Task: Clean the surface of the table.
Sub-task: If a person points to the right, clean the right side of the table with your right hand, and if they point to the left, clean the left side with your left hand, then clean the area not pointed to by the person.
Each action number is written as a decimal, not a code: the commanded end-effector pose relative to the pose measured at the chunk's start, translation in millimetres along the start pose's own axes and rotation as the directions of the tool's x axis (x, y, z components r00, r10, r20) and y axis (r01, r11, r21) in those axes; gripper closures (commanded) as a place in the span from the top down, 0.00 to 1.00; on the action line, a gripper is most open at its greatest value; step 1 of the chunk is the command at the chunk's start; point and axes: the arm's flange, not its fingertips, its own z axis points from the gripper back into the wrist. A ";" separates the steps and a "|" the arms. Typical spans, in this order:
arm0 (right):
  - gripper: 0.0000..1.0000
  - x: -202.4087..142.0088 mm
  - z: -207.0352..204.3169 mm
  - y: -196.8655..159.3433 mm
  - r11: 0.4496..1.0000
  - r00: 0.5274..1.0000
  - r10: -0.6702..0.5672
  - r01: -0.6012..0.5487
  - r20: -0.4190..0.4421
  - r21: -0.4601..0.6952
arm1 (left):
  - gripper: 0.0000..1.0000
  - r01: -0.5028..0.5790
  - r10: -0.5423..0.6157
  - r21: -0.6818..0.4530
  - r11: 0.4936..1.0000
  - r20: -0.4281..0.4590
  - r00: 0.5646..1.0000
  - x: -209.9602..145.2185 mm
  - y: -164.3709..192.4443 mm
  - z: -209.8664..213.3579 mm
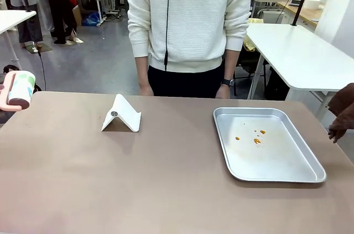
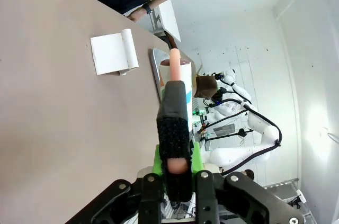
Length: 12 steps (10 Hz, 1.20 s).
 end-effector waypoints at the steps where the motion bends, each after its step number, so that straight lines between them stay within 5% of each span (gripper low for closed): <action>1: 0.00 -2.8 -0.1 5.2 1.000 1.000 0.008 -0.009 -0.012 -0.004 | 0.22 0.013 -0.013 -0.006 1.000 0.006 1.000 8.8 -7.6 -5.1; 12: 0.00 -2.8 -0.1 5.2 1.000 1.000 0.008 -0.009 -0.012 -0.004 | 0.22 0.013 -0.013 -0.006 1.000 0.006 1.000 8.8 -7.6 -5.1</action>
